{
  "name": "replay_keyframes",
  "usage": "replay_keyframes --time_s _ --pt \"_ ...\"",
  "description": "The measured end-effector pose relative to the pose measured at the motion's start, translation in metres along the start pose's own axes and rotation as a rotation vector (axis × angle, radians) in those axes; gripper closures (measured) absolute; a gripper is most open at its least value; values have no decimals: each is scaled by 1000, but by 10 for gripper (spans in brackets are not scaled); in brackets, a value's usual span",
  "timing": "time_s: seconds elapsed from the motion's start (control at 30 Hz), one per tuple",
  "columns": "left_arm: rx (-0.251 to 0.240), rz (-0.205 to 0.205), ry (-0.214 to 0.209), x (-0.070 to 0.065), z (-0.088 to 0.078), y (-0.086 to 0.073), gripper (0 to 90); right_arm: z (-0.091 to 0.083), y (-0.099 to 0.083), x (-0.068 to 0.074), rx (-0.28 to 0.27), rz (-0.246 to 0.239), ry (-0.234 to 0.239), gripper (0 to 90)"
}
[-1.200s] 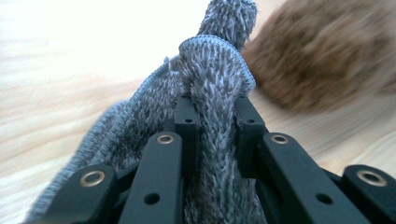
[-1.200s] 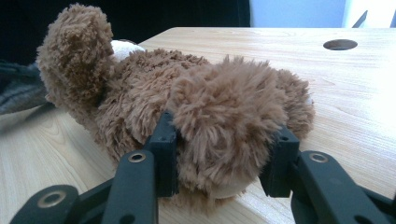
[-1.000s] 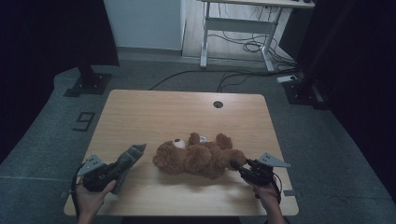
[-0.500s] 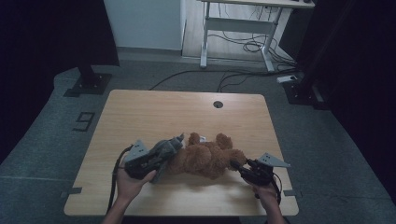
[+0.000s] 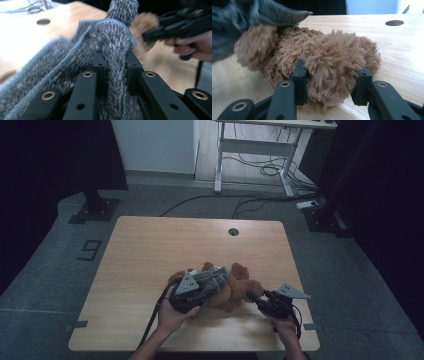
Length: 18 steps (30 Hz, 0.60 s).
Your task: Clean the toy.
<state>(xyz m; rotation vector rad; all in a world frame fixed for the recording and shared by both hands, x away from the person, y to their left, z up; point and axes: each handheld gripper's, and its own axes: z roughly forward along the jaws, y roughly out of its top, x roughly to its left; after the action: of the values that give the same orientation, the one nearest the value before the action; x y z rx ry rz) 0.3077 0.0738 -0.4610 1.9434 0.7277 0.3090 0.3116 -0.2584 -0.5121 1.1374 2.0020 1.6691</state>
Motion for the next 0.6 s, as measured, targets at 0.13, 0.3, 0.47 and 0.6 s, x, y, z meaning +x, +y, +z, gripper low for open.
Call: replay_keyframes --time_s 0.13,0.3,0.47,0.6 --pt "-30 -52 0 7 1 -17 758 1 -1 -1 -3 8 -11 573" --pt "-33 -88 27 24 -20 -31 760 2 -2 -2 0 15 -5 575" --pt "-40 -67 64 29 -35 -30 760 3 -3 -2 2 16 -5 574" --pt "-53 -69 100 36 -47 -31 760 2 -3 -2 3 14 -6 575"
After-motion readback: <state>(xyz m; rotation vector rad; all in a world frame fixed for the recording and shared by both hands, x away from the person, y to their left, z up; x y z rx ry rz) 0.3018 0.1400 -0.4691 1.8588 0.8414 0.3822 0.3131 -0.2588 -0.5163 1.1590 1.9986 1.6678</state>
